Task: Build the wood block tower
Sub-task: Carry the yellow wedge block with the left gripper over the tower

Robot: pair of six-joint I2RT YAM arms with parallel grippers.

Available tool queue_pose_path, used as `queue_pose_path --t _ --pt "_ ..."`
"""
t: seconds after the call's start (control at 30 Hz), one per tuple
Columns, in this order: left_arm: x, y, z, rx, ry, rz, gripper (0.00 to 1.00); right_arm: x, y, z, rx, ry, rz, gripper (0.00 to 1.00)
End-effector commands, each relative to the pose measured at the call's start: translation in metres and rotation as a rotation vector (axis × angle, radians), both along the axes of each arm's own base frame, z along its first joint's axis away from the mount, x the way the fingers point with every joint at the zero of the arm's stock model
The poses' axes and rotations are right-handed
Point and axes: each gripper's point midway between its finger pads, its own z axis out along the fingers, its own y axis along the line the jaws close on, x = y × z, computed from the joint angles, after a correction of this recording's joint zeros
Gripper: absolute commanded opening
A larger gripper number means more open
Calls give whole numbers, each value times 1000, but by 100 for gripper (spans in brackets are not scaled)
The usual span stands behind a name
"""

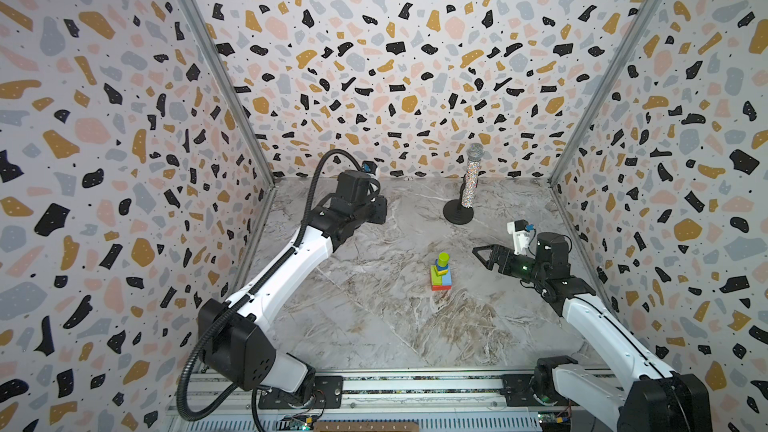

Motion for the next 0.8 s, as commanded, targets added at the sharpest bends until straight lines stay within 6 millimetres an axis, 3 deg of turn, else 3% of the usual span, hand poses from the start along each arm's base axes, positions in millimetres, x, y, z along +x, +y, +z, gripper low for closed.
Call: queue_pose_path --t 0.0,0.17,0.4,0.77 --pt "-15 -22 13 59 -44 -23 26 2 -3 0 -32 -6 -5 99" --pt "-42 -59 18 49 -55 -112 26 5 -6 -8 -46 7 -10 99" --pt "-66 -98 26 29 -66 -202 26 11 -6 -14 -55 21 -9 99" --pt "-82 -145 -3 130 -40 -344 26 19 -6 -21 -54 37 -13 99"
